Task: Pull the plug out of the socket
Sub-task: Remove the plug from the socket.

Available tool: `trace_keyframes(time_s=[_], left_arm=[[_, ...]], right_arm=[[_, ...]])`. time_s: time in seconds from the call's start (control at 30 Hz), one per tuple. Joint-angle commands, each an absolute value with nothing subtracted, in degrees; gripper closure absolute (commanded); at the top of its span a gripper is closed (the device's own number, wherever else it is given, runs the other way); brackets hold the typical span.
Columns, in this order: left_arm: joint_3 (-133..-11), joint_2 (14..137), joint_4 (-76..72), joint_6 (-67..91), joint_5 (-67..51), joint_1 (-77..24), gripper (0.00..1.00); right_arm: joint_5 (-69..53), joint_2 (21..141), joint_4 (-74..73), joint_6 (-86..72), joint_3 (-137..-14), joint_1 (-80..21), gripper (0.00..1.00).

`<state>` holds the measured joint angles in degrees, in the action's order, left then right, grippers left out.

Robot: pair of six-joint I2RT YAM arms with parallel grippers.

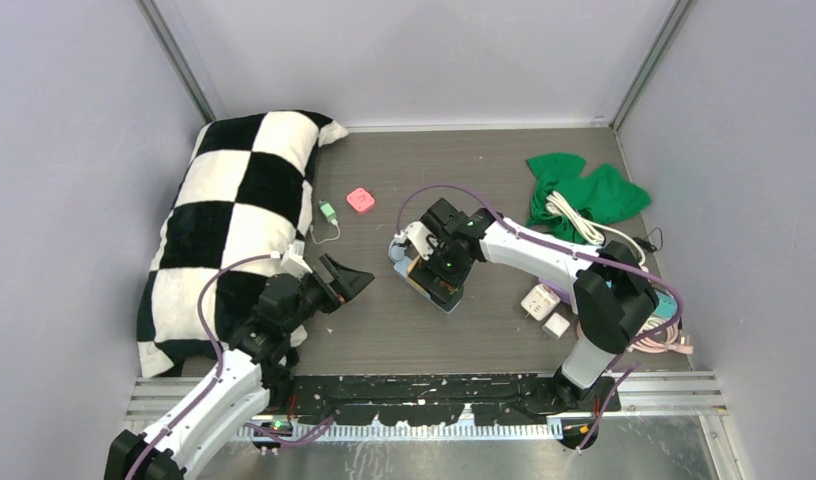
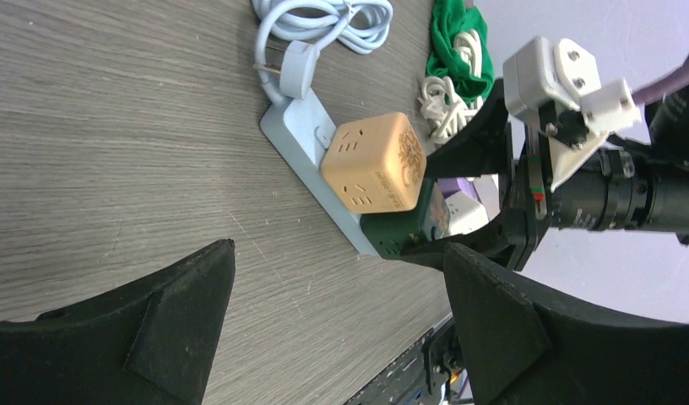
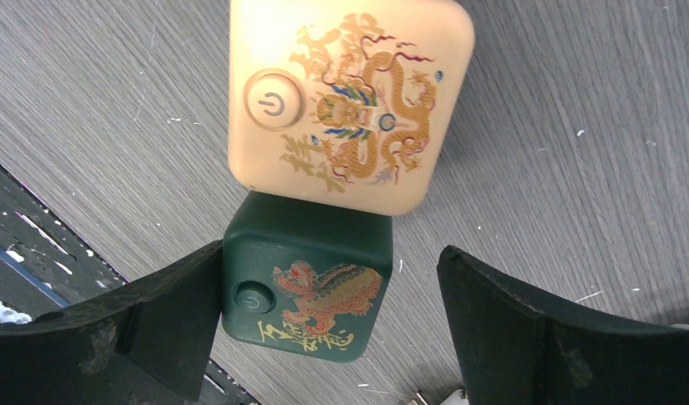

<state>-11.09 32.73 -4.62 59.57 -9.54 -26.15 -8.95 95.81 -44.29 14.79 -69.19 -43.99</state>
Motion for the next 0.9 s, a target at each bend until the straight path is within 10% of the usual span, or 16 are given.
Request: trace_keyframes(time_s=[0.0,0.43,0.87], left_arm=[[-12.13,34.53,-8.61,63.72,-8.35,-26.02,0.06],[-14.37,45.24,-15.41,63.30,-12.51,-26.46,0.07],[-14.78,63.42,-32.63,79.16,-1.20,-37.66,0.05]], right_arm=[[-6.45,95.80,-43.16,15.68,-70.22,-44.45,0.21],[-15.33,92.62,-43.62,17.78,-67.40,-38.67,0.96],[-25.99,90.14,-42.39,16.03,-65.60,-31.50,0.99]])
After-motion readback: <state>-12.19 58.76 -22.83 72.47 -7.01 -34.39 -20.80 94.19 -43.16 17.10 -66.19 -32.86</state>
